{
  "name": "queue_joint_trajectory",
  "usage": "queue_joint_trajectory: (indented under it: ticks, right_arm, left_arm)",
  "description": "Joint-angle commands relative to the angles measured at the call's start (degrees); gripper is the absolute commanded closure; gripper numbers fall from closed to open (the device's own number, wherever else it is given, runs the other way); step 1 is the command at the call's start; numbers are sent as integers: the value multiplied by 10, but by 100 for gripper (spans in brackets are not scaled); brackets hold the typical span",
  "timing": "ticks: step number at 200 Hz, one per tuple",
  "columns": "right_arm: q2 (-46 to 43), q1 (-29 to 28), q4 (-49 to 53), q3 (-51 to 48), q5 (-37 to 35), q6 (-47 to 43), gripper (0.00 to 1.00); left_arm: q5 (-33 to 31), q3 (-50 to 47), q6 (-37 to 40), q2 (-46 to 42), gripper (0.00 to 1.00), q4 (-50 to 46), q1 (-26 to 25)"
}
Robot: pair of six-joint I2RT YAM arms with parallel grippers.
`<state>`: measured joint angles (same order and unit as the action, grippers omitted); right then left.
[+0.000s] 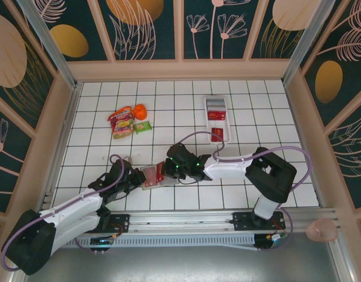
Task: Put the credit cards into the card holder
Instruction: Insert the credit card into the card slot.
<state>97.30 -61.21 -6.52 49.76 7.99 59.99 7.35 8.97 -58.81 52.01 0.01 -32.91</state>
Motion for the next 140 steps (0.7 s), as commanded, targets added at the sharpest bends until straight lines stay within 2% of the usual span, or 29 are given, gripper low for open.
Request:
queue_joint_trajectory:
  ticks: [1, 41, 140]
  right_arm:
    - [11, 2, -7, 12, -11, -1, 100]
    - [-5, 9, 35, 17, -30, -38, 100]
    - [7, 10, -59, -17, 26, -26, 100]
  left_arm:
    - [9, -20, -4, 7, 100, -60, 2]
    - [9, -22, -4, 9, 100, -57, 3]
    - [10, -24, -8, 7, 100, -58, 2]
